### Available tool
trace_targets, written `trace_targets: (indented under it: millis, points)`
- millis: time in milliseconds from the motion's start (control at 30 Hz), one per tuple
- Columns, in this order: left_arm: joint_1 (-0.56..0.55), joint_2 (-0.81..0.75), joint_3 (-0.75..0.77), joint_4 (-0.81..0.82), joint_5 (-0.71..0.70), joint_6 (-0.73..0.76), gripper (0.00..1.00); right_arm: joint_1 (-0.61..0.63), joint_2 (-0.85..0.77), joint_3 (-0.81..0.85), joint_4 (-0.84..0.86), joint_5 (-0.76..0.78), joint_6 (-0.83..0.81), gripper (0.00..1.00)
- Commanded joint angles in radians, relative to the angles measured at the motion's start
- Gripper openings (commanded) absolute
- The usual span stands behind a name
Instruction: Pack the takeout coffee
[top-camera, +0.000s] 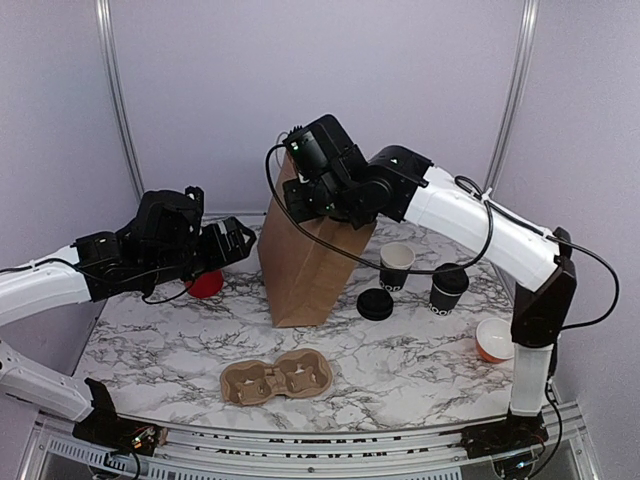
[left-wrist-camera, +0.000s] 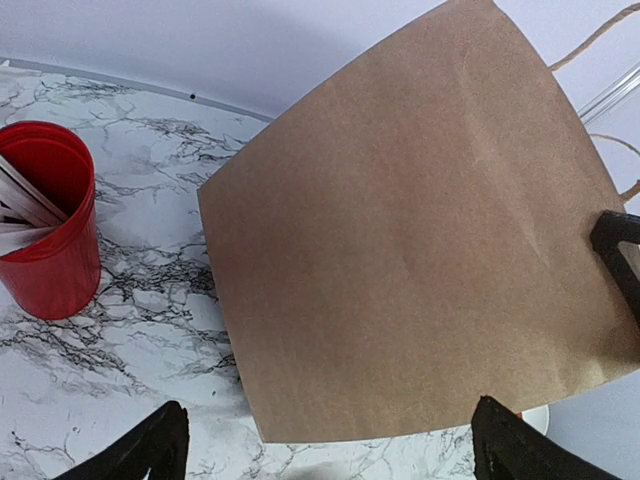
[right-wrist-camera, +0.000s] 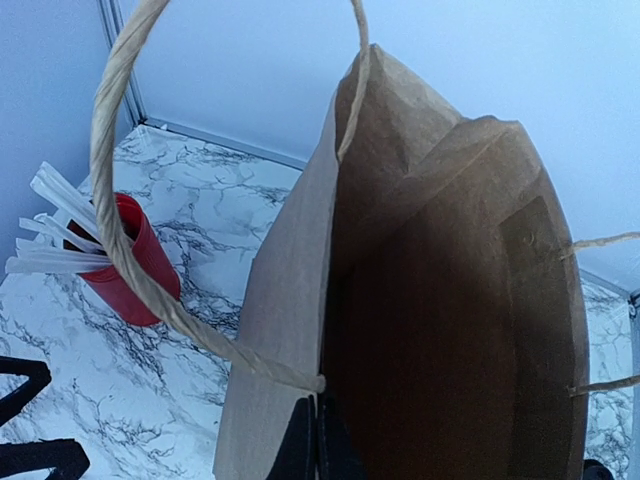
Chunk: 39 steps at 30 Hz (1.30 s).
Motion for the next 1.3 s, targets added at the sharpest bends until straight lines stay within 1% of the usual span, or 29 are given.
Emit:
trace_targets:
  millis: [0,133,200,400,600,833,1000,1267]
  points:
    - [-0.009,-0.091,-0.031,-0.079,-0.020,-0.030,0.99,0.028,0.057,0.095,-0.036,-0.017,0.082,0.00]
    - [-0.011,-0.164,-0.062,-0.121,-0.019,-0.039,0.99,0.052,0.125,0.173,-0.073,-0.015,0.116,0.00]
    - [-0.011,-0.193,-0.074,-0.143,-0.021,-0.041,0.99,0.060,0.136,0.179,-0.061,-0.026,0.132,0.03]
    - [-0.011,-0.225,-0.055,-0.223,-0.030,-0.027,0.99,0.061,0.140,0.178,-0.006,-0.034,0.131,0.15]
    - [-0.011,-0.255,-0.040,-0.259,-0.043,0.000,0.99,0.061,0.135,0.194,0.051,-0.061,0.122,0.22]
    - [-0.011,-0.270,-0.026,-0.277,-0.041,0.031,0.99,0.064,0.121,0.194,0.075,-0.092,0.127,0.32]
    - [-0.011,-0.286,-0.030,-0.276,-0.040,0.042,0.99,0.066,0.105,0.194,0.087,-0.131,0.124,0.45]
    - [-0.011,-0.300,-0.039,-0.276,-0.038,0.056,0.99,0.066,0.047,0.143,0.138,-0.192,0.109,0.73]
